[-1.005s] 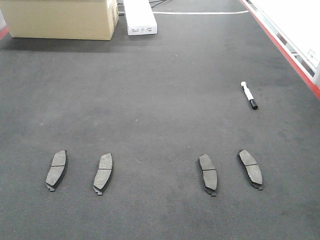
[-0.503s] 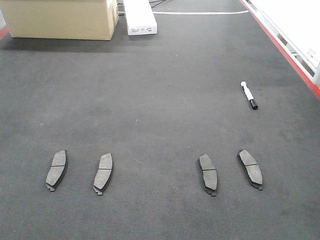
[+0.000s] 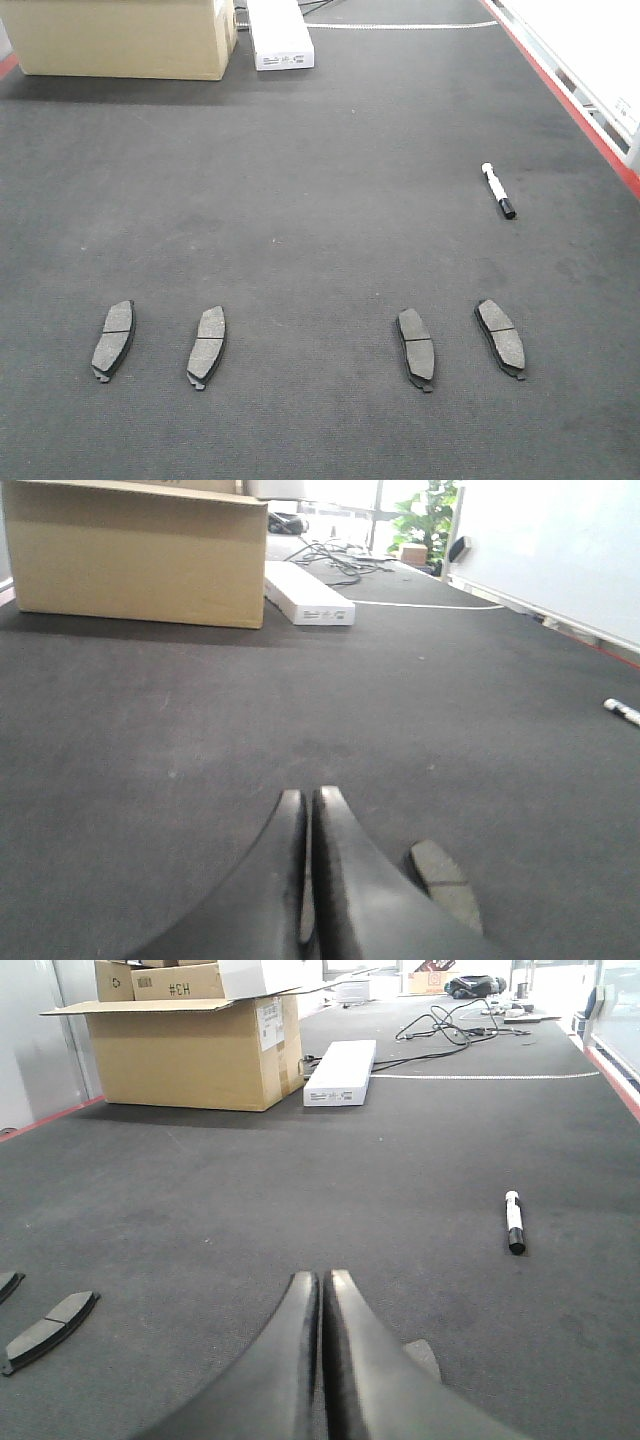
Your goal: Move and align brake pads A on conveyor
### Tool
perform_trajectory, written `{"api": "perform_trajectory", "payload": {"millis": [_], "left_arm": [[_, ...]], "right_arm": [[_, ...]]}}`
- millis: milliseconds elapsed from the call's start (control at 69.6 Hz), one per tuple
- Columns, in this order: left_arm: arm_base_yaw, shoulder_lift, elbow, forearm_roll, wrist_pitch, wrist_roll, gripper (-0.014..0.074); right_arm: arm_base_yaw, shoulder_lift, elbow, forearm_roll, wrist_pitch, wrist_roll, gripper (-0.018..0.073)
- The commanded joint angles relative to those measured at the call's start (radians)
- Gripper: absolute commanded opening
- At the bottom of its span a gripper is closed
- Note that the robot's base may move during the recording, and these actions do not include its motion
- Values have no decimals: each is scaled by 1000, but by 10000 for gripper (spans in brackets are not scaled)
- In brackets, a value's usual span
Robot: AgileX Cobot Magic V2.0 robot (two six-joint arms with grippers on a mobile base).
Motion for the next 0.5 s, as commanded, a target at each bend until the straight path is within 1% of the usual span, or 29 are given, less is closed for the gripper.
{"api": "perform_trajectory", "payload": {"millis": [0, 14, 72, 158, 316, 388, 488], "left_arm": [[15, -32, 43, -11, -124, -12, -8], [18, -40, 47, -11, -121, -12, -8], [21, -87, 43, -7, -51, -9, -8], [21, -157, 43, 8, -2, 11, -8], [24, -164, 44, 26, 17, 44, -8], [52, -164, 44, 28, 17, 44, -8], [105, -164, 44, 26, 10, 37, -8]], "right_arm": [[-5, 10, -25, -9, -71, -8, -9], [-5, 10, -25, -9, -71, -8, -9], [-5, 10, -25, -9, -70, -8, -9], [-5, 10, -25, -9, -70, -8, -9], [-5, 10, -25, -9, -70, -8, -9], [-5, 10, -25, -9, -70, -8, -9], [-5, 10, -25, -9, -71, -8, -9]]}}
